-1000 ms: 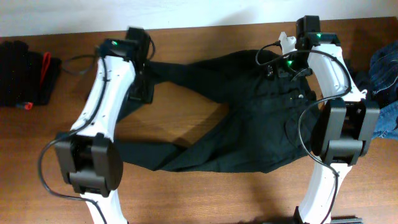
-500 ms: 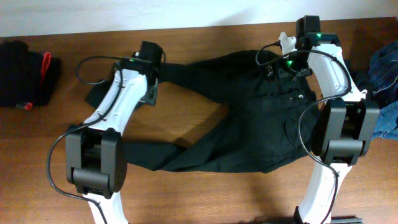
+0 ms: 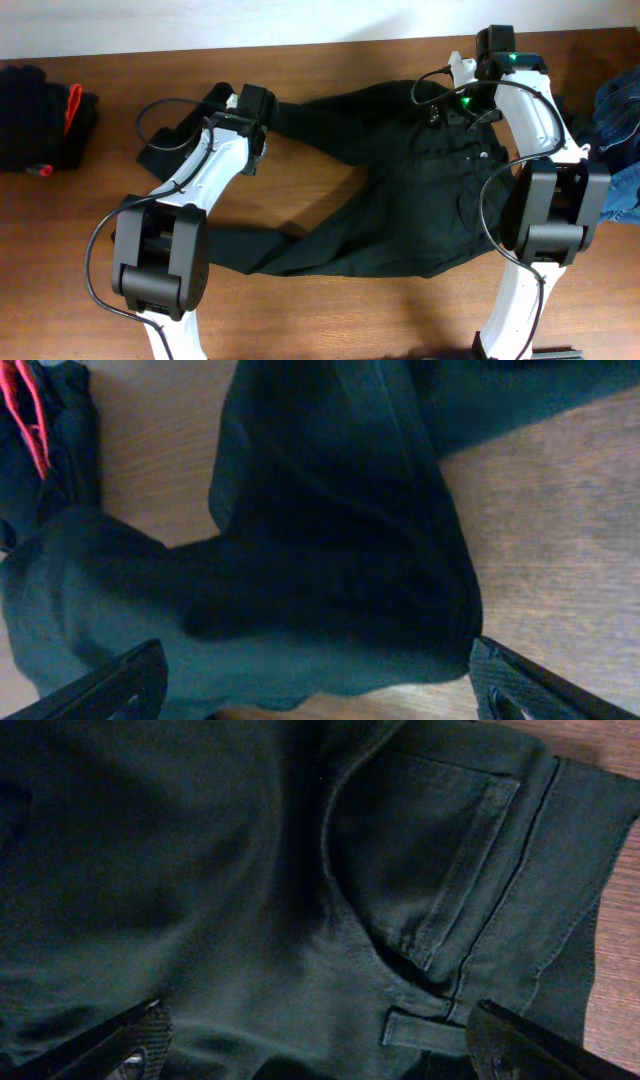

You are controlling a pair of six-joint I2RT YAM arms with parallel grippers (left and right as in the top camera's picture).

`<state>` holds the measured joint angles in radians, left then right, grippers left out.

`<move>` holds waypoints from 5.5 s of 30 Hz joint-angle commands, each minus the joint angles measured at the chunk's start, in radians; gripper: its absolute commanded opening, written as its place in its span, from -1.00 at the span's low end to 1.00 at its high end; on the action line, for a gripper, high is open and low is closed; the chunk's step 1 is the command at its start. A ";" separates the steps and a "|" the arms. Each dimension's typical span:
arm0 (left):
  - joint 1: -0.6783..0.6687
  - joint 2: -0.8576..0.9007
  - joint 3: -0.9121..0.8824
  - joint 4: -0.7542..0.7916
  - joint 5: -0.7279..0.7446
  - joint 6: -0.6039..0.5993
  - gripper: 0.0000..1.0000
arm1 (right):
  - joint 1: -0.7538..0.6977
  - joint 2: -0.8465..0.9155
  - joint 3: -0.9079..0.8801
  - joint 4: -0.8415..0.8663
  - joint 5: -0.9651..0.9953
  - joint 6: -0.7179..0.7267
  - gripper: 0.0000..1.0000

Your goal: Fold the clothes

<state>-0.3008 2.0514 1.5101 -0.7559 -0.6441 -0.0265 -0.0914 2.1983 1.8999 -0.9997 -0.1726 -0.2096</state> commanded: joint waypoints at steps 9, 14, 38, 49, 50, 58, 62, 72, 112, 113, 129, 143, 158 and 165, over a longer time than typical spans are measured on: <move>-0.004 -0.028 -0.070 0.056 -0.026 0.003 0.92 | -0.002 -0.049 0.016 -0.002 0.012 0.001 0.97; -0.004 -0.028 -0.085 0.084 -0.026 -0.003 0.91 | -0.002 -0.049 0.016 -0.002 0.012 0.001 0.97; -0.003 -0.004 -0.122 0.143 -0.026 0.024 0.64 | -0.002 -0.049 0.016 -0.002 0.013 0.001 0.97; -0.003 -0.004 -0.122 0.158 -0.026 0.050 -0.59 | -0.002 -0.049 0.016 -0.002 0.012 0.001 0.97; -0.003 -0.004 -0.121 0.159 -0.026 0.054 -0.83 | -0.002 -0.049 0.016 -0.002 0.012 0.001 0.97; 0.004 -0.030 -0.016 0.162 -0.194 0.161 -1.00 | -0.002 -0.049 0.016 -0.002 0.012 0.001 0.97; 0.047 -0.045 0.103 0.163 -0.193 0.258 -1.00 | -0.002 -0.049 0.016 -0.002 0.012 0.001 0.97; 0.192 -0.066 0.389 0.162 -0.190 0.369 -1.00 | -0.002 -0.049 0.016 -0.002 0.012 0.001 0.97; 0.585 -0.015 0.256 0.294 0.690 0.559 -1.00 | -0.002 -0.049 0.016 -0.002 0.012 0.001 0.97; 0.590 -0.014 0.241 0.294 0.690 0.559 -1.00 | -0.002 -0.049 0.016 -0.002 0.012 0.001 0.97; 0.621 -0.007 0.036 0.349 0.583 0.550 -1.00 | -0.002 -0.049 0.016 -0.002 0.013 0.000 0.97; 0.684 -0.008 0.019 0.354 0.563 0.509 -1.00 | -0.002 -0.049 0.016 -0.002 0.012 0.001 0.97; 0.682 -0.019 0.019 0.215 0.374 0.313 -0.88 | -0.002 -0.049 0.016 -0.002 0.012 0.001 0.97; 0.682 -0.140 0.020 0.222 0.375 0.171 0.99 | -0.002 -0.049 0.016 -0.002 0.012 0.000 0.97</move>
<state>0.3782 2.0155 1.5330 -0.5392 -0.2516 0.2440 -0.0910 2.1983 1.8999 -0.9997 -0.1726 -0.2096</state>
